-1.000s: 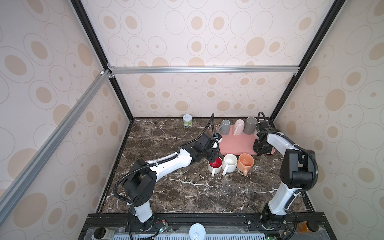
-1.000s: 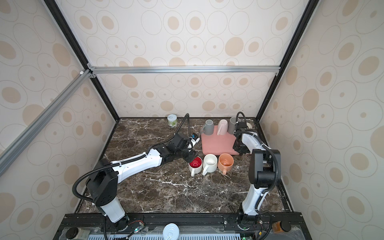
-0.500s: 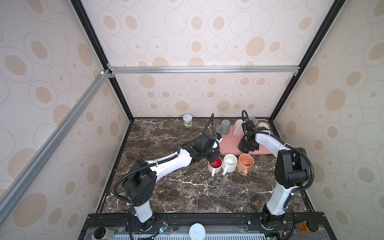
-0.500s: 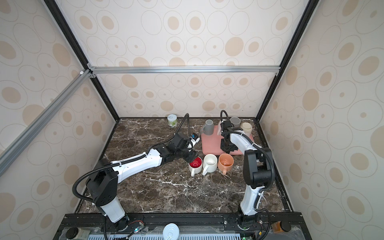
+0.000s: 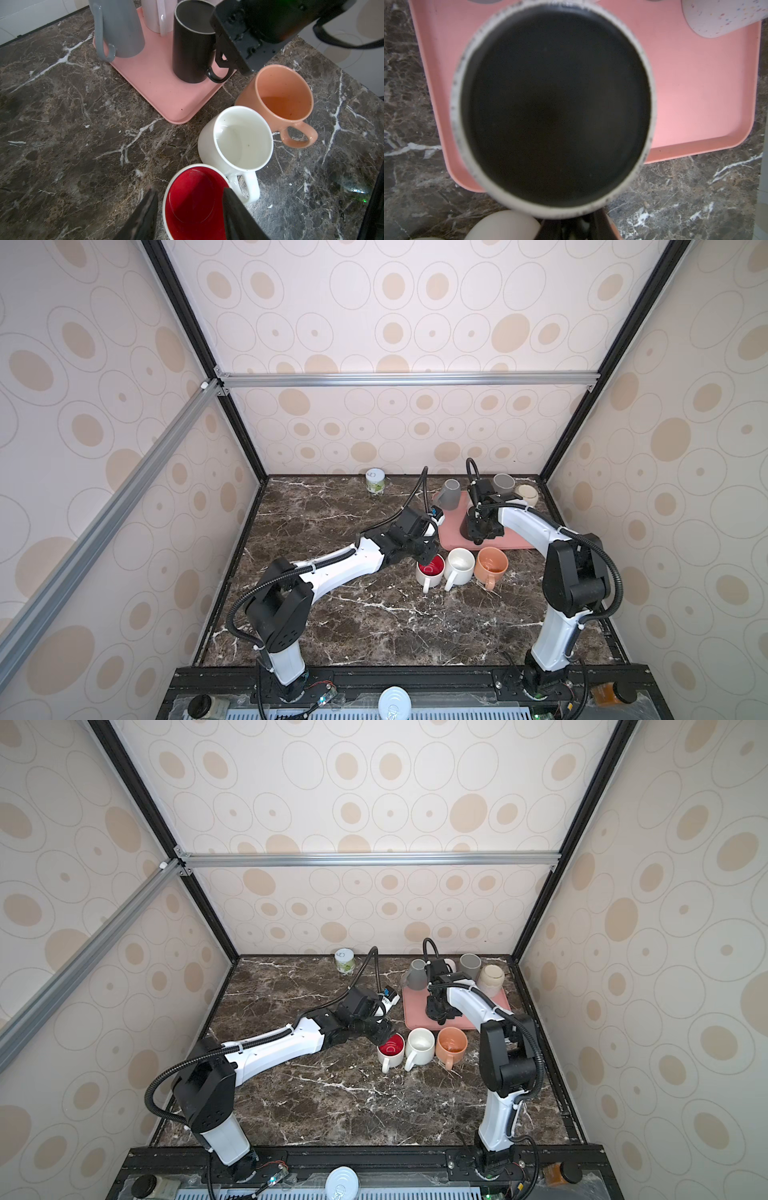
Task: Turn the mug right side up
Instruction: 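Close the right gripper on the black mug and lift it off the tray, then carry the black mug toward the left gripper while the left gripper approaches it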
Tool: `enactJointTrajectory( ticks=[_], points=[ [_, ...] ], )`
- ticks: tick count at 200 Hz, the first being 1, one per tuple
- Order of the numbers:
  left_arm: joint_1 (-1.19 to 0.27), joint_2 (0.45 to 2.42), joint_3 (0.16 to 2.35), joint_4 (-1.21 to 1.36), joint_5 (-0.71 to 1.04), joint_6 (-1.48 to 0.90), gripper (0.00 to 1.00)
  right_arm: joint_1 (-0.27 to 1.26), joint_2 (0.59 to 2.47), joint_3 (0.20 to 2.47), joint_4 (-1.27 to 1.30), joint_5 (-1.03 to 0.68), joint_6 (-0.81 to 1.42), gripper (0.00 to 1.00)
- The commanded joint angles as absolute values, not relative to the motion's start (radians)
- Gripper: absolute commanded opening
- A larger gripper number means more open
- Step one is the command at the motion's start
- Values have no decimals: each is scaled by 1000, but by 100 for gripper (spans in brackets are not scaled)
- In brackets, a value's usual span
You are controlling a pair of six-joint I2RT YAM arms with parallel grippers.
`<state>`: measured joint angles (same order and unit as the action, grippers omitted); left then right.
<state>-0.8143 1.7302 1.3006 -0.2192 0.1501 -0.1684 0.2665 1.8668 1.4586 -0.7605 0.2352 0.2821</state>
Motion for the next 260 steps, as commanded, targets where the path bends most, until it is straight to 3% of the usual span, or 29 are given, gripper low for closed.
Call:
enactJointTrajectory(
  ticks=[1, 93, 198, 221, 260],
  points=[
    [-810, 1741, 1312, -213, 139, -170, 51, 302, 1826, 1484, -698, 263, 279, 0],
    [-777, 1684, 1335, -243, 15, -97, 58, 313, 1647, 1411, -591, 183, 313, 0],
    [-601, 1504, 1266, -190, -11, -74, 74, 319, 1350, 1242, -399, -99, 354, 0],
    [-553, 1450, 1239, -157, 33, -90, 76, 318, 1315, 1221, -351, -210, 366, 0],
    [-464, 1349, 1152, -7, 275, -145, 77, 318, 1261, 1159, -216, -371, 421, 0]
  ],
)
